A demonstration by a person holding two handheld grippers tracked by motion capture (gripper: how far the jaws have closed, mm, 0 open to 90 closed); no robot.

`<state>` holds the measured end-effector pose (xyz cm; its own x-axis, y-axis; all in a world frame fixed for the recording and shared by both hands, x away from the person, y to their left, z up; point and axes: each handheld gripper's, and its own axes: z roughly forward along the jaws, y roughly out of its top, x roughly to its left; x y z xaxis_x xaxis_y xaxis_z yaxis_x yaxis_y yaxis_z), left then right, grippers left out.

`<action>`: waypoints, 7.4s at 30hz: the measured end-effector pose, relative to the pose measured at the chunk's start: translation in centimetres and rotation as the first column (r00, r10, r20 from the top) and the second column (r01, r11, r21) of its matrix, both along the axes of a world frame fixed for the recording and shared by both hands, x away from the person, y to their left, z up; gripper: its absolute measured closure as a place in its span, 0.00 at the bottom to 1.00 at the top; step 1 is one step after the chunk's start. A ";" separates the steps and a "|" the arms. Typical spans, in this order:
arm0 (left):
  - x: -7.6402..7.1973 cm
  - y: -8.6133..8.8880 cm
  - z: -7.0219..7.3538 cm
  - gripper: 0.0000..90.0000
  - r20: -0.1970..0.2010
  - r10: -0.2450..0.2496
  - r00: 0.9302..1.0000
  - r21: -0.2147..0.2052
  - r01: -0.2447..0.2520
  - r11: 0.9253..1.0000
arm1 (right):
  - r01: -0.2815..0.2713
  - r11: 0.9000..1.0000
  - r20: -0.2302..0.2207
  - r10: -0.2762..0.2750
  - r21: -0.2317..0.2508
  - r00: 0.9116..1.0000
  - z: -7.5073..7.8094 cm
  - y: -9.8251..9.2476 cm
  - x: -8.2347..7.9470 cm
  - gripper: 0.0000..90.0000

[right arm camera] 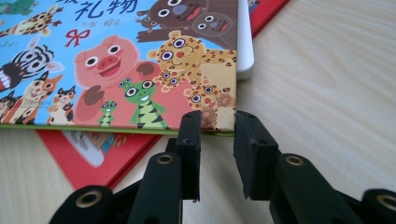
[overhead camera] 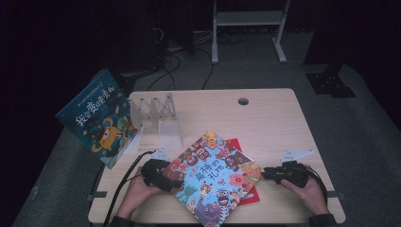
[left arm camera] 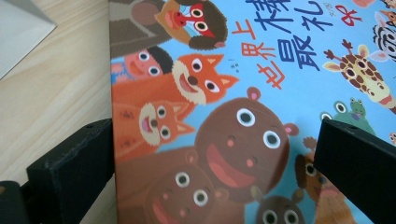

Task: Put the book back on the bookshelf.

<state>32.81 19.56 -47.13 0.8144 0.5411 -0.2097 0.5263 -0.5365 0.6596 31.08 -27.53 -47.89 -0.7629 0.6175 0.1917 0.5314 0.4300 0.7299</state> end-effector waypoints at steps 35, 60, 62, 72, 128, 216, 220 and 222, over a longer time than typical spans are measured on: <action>1.5 0.7 -0.4 0.00 -0.072 0.045 0.996 -0.026 -0.047 0.999 | -0.109 0.994 0.050 0.107 0.028 0.993 1.0 5.9 -3.2 0.89; 3.3 2.0 -1.1 0.00 -0.161 0.018 0.987 -0.075 -0.031 0.997 | -0.178 0.984 0.051 0.179 -0.014 0.983 0.5 9.2 -3.3 0.95; 3.4 1.8 -1.0 0.00 -0.171 0.003 0.985 -0.065 -0.015 0.998 | -0.178 0.984 0.053 0.179 -0.019 0.982 0.5 9.3 -3.3 0.95; 3.6 1.7 -0.1 0.08 -0.193 0.017 0.981 -0.051 -0.028 0.998 | -0.172 0.985 0.067 0.174 -0.031 0.983 0.5 9.4 -3.5 0.95; 7.9 -2.8 18.0 0.67 -0.049 -0.178 0.983 0.056 0.180 0.982 | -0.104 0.994 0.118 0.109 -0.043 0.987 0.4 14.3 -1.1 0.99; -0.5 17.6 23.4 0.90 -0.057 0.304 0.951 0.212 -0.286 0.934 | 0.529 0.841 0.134 -0.515 -0.115 0.847 -2.4 -2.0 4.7 0.18; -0.2 18.5 23.2 0.90 -0.064 0.340 0.938 0.208 -0.321 0.924 | 0.530 0.840 0.134 -0.515 -0.115 0.846 -2.4 -2.0 4.7 0.18; 0.0 18.8 23.2 0.90 -0.062 0.351 0.934 0.217 -0.330 0.918 | 0.531 0.840 0.134 -0.516 -0.115 0.846 -2.4 -2.0 4.7 0.18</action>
<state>32.78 38.34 -23.93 0.5542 0.8210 -0.1372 0.7571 -0.4286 0.4931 35.82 -29.55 -50.28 -0.3276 0.9447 0.0156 0.6391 0.2094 0.7401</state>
